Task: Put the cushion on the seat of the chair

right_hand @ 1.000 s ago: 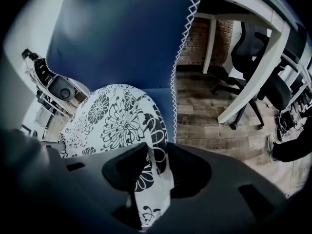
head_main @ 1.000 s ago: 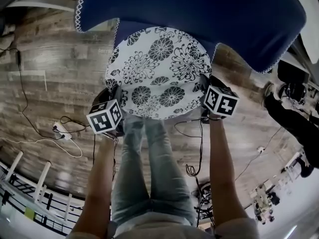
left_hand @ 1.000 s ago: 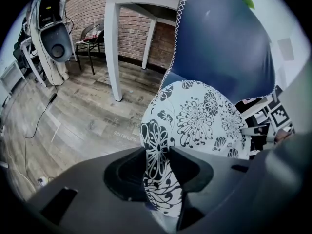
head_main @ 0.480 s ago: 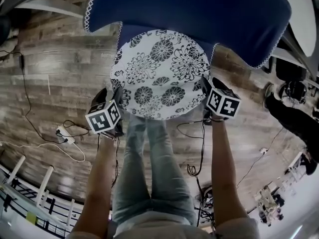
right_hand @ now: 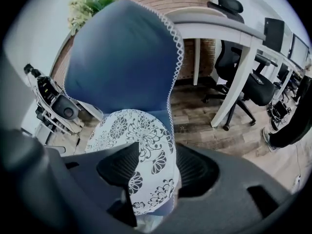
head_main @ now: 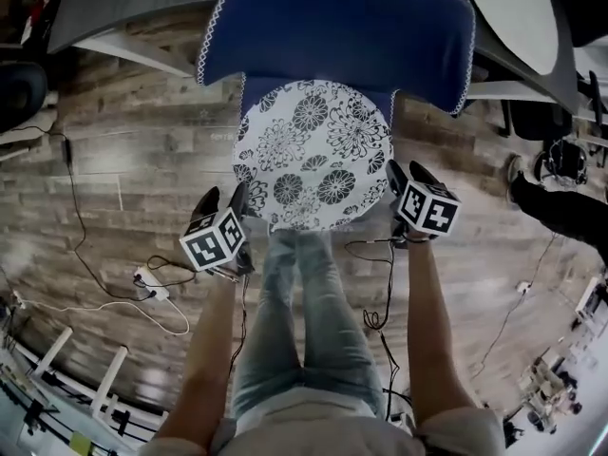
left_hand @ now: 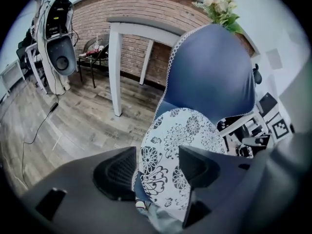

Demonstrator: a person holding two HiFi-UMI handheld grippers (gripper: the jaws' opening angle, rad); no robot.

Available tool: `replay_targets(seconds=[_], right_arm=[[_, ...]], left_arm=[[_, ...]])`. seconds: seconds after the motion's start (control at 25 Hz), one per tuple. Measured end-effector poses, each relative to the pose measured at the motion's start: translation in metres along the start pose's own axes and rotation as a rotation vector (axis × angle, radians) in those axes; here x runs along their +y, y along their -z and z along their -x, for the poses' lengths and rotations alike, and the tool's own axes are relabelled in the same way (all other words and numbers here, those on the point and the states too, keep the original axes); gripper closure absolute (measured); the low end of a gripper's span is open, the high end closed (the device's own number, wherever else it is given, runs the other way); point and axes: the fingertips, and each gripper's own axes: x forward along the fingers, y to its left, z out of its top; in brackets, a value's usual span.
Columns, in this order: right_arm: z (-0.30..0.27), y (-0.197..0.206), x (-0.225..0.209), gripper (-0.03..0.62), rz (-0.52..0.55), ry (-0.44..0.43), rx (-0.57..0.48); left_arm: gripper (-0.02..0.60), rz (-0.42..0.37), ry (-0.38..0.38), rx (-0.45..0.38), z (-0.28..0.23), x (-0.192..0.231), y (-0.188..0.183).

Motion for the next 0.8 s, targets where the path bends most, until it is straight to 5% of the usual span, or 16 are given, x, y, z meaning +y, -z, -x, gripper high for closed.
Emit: replay_targets(seconds=[0.16, 0.36, 0.8], right_arm=[[0.054, -0.010, 0.020, 0.359, -0.042, -0.007, -0.088], [0.130, -0.024, 0.045, 0.376, -0.077, -0.021, -0.227], [0.289, -0.090, 0.081, 0.499, -0.072, -0.023, -0.568]], left_arm=[[0.319, -0.031, 0.069, -0.055, 0.043, -0.027, -0.020], [0.319, -0.159, 0.112, -0.209, 0.117, -0.064, -0.071], [0.366, -0.324, 0.279, -0.498, 0.249, -0.158, -0.160]])
